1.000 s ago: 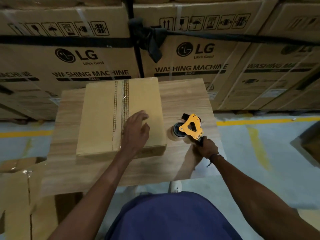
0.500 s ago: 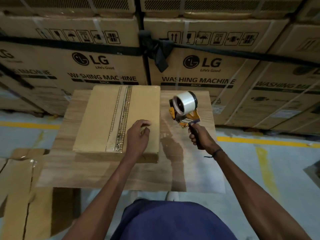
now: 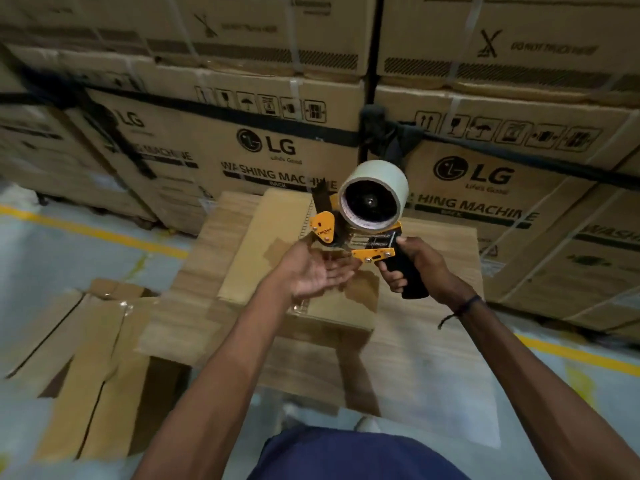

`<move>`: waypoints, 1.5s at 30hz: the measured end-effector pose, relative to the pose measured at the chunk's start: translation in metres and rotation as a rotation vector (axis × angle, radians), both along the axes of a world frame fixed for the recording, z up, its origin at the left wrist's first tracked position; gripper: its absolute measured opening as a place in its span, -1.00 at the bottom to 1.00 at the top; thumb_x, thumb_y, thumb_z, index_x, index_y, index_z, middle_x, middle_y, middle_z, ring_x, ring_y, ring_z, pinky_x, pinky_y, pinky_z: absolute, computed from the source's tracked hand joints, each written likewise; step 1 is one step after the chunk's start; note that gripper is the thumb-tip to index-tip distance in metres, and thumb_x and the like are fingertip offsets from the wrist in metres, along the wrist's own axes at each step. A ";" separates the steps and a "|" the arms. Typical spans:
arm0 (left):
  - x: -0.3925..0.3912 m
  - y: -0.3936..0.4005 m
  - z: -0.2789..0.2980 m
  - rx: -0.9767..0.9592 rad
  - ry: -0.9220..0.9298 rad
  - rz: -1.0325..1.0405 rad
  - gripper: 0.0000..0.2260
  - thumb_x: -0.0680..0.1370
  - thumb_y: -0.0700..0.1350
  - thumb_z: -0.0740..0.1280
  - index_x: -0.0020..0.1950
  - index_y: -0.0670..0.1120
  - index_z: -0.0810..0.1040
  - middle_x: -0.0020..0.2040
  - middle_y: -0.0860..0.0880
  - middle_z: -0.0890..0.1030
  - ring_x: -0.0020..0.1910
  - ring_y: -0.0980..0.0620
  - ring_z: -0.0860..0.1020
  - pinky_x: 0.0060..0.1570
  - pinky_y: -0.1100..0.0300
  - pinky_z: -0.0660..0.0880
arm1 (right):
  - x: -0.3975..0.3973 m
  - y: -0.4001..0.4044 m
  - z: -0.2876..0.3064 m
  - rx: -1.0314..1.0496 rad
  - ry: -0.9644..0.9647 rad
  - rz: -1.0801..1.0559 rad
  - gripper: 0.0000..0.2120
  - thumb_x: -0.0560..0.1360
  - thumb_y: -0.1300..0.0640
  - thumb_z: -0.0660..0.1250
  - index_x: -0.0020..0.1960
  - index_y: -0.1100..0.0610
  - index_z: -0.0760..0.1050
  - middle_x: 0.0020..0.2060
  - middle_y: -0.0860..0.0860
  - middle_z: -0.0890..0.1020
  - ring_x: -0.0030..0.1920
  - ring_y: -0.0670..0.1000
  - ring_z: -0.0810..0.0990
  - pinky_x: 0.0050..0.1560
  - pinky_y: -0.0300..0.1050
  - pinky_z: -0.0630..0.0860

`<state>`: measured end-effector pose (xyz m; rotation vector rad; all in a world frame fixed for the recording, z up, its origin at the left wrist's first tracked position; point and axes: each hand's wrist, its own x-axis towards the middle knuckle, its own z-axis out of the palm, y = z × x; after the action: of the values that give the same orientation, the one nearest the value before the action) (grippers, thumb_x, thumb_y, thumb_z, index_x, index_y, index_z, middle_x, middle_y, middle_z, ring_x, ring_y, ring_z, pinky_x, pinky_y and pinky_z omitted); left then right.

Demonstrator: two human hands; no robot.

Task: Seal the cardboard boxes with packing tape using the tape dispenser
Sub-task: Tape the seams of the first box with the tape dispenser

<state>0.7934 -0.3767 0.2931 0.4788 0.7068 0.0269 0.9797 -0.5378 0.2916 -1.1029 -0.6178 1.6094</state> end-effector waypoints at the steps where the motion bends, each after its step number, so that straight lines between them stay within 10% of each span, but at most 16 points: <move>1: -0.008 0.005 0.005 0.014 0.001 0.012 -0.54 0.72 0.11 0.08 0.25 -0.26 0.49 0.01 -0.30 0.67 -0.09 -0.19 0.72 -0.12 0.03 0.66 | -0.008 0.008 0.001 0.008 0.001 0.023 -0.35 0.27 -0.37 0.51 -0.15 0.24 0.49 -0.42 0.05 0.36 -0.48 -0.06 0.28 -0.42 -0.19 0.22; 10: -0.095 0.059 -0.002 0.104 0.109 0.147 -0.85 0.69 -0.34 0.15 0.00 -0.30 0.50 -0.29 -0.14 0.59 -0.37 0.07 0.57 -0.36 0.31 0.59 | -0.076 0.070 0.008 -0.026 -0.121 0.087 -0.37 0.39 -0.44 0.37 -0.18 0.18 0.48 -0.44 0.00 0.34 -0.49 -0.05 0.26 -0.42 -0.18 0.23; 19: -0.131 0.093 -0.014 0.613 0.274 0.229 -0.77 0.60 -0.50 0.20 -0.04 -0.25 0.58 -0.21 -0.17 0.65 -0.38 0.03 0.60 -0.34 0.24 0.61 | -0.129 0.097 0.007 0.072 -0.173 0.214 -0.34 0.49 -0.45 0.27 -0.14 0.20 0.39 -0.43 -0.01 0.32 -0.50 -0.08 0.23 -0.46 -0.27 0.28; 29: -0.153 0.105 -0.026 1.098 0.435 0.256 -0.61 0.51 -0.55 0.31 0.17 -0.14 0.50 -0.14 0.02 0.53 -0.32 0.34 0.54 -0.23 0.44 0.52 | -0.142 0.099 -0.008 -0.010 -0.175 0.290 -0.41 0.56 -0.39 0.24 -0.14 0.19 0.40 -0.40 0.00 0.29 -0.48 -0.07 0.22 -0.44 -0.27 0.28; 32: -0.160 0.107 -0.033 1.171 0.421 0.232 -0.60 0.47 -0.54 0.34 0.19 -0.14 0.54 -0.04 -0.10 0.60 -0.08 0.06 0.60 0.06 0.08 0.63 | -0.134 0.094 -0.008 -0.066 -0.204 0.300 -0.45 0.63 -0.30 0.11 -0.13 0.20 0.39 -0.39 -0.01 0.30 -0.47 -0.09 0.24 -0.45 -0.30 0.29; 38: -0.174 0.100 -0.044 1.187 0.582 0.338 -0.84 0.49 -0.32 0.49 -0.07 -0.14 0.56 -0.20 -0.03 0.65 -0.33 0.05 0.62 -0.43 0.33 0.51 | -0.113 0.084 -0.008 -0.102 -0.357 0.329 -0.41 0.58 -0.36 0.18 -0.10 0.22 0.43 -0.38 0.03 0.30 -0.45 -0.06 0.23 -0.43 -0.26 0.26; 45: -0.224 0.122 -0.062 1.054 0.507 0.290 -0.72 0.45 -0.20 0.60 -0.04 -0.15 0.51 -0.15 -0.22 0.69 -0.30 -0.09 0.71 -0.30 0.11 0.64 | -0.078 0.043 -0.005 -0.153 -0.325 0.303 -0.31 0.45 -0.46 0.34 -0.11 0.23 0.44 -0.38 0.01 0.32 -0.43 -0.07 0.23 -0.40 -0.27 0.25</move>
<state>0.5692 -0.2543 0.2308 1.4167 1.2414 0.5903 0.9015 -0.4949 0.2867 -1.4561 -0.9231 1.7701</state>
